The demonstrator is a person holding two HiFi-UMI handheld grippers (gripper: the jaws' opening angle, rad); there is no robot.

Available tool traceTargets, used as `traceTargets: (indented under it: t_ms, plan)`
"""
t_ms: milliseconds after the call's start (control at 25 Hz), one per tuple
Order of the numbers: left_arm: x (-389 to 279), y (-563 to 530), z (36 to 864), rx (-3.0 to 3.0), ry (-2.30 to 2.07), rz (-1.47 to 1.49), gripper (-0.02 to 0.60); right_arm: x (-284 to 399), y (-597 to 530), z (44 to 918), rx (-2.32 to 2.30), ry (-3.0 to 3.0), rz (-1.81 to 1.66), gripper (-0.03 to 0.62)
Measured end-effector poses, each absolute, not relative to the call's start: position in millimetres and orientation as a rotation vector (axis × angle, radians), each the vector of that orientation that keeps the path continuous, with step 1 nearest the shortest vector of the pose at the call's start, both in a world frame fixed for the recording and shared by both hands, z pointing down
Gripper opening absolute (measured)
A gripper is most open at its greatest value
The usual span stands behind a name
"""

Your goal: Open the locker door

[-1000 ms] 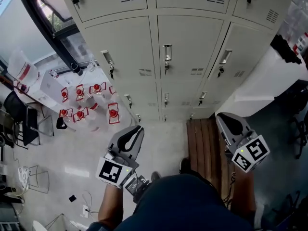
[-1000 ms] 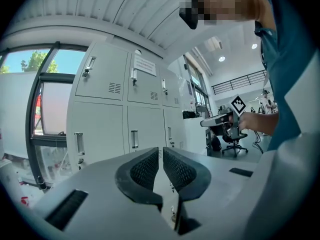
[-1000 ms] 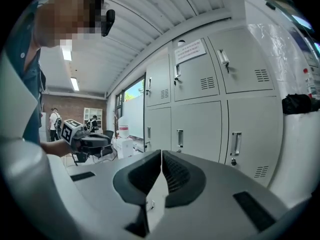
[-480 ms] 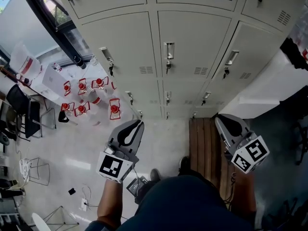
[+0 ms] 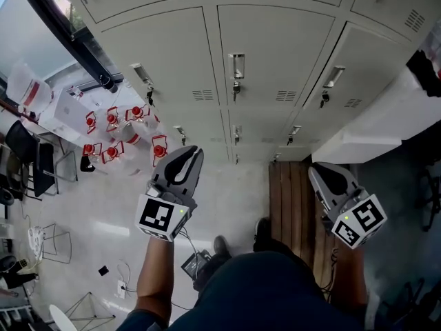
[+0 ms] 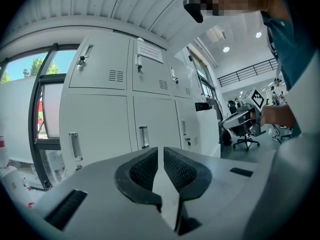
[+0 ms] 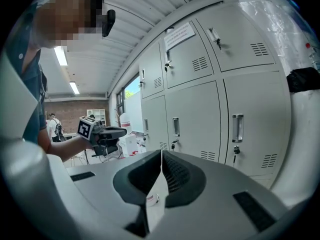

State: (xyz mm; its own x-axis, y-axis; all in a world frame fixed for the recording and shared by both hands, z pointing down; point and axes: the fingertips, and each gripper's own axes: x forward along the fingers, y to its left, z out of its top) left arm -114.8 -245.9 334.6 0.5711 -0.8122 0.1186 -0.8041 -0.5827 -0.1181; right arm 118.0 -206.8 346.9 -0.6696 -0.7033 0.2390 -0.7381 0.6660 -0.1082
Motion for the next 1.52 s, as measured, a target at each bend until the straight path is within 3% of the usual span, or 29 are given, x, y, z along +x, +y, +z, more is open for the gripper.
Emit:
traceTargets:
  t_ms: [520,1520]
  plan:
    - [-112.7,-318.3,340.4,-2.651,1.499,-0.286,0.052,150.5,-206.5,368.2,1.236,-2.656,0.353,0.037]
    - [-31.8,-433.1,370.3,-2.603,1.638,-0.259,0.175,199.4,-233.0,410.9,1.300,-2.571,0.464,0.037]
